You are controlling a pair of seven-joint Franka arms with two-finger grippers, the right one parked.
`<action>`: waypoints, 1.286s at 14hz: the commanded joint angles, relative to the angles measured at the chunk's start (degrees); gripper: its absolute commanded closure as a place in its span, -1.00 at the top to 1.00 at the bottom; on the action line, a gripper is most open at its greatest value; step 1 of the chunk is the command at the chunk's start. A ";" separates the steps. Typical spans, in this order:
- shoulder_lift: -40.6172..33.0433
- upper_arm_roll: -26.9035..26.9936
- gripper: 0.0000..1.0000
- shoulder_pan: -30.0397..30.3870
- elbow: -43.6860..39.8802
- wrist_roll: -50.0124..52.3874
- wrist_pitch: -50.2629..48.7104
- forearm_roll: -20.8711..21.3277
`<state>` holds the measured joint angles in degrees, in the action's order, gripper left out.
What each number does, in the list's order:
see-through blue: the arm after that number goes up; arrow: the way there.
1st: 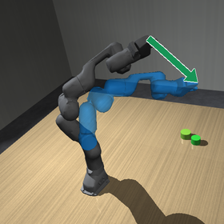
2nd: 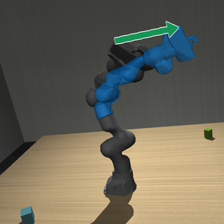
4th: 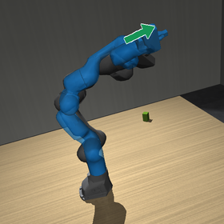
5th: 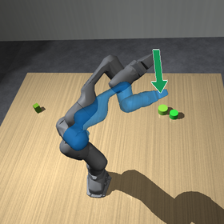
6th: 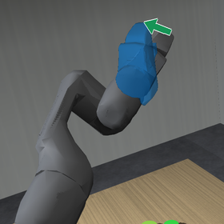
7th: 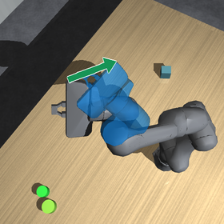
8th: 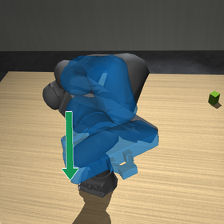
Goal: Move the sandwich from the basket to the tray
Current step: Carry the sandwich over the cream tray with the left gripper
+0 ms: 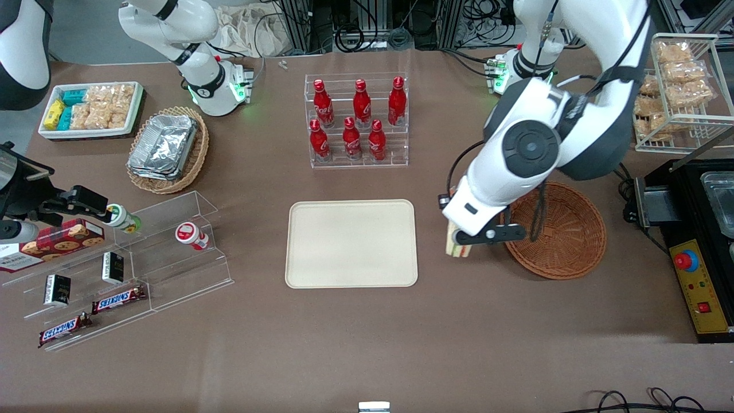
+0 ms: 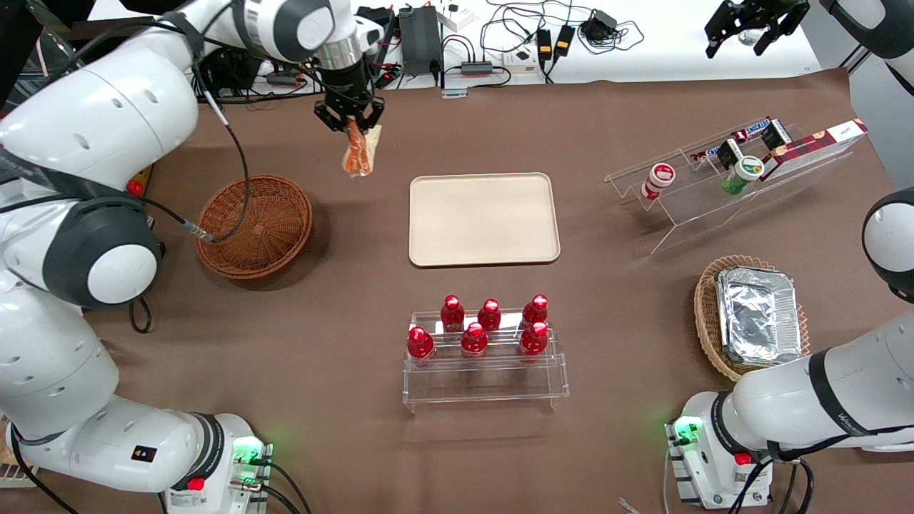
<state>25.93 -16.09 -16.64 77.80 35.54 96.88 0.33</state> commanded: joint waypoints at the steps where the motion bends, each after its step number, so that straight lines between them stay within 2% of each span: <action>1: 3.24 0.18 -1.00 -2.51 -1.34 1.99 2.95 -0.07; 5: 8.51 0.36 -1.00 -7.08 -1.34 4.54 9.88 0.72; 9: 12.73 0.45 -1.00 -7.70 -1.42 4.54 15.25 1.07; 13: 16.78 0.45 -1.00 -9.20 -1.34 10.59 22.46 6.08; 16: 18.28 0.54 -1.00 -9.38 -1.25 15.34 23.35 6.44; 18: 18.98 0.54 -1.00 -9.38 -0.73 16.32 23.53 8.54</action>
<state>43.89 -16.06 -25.35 77.81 49.33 119.95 6.45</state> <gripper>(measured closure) 0.806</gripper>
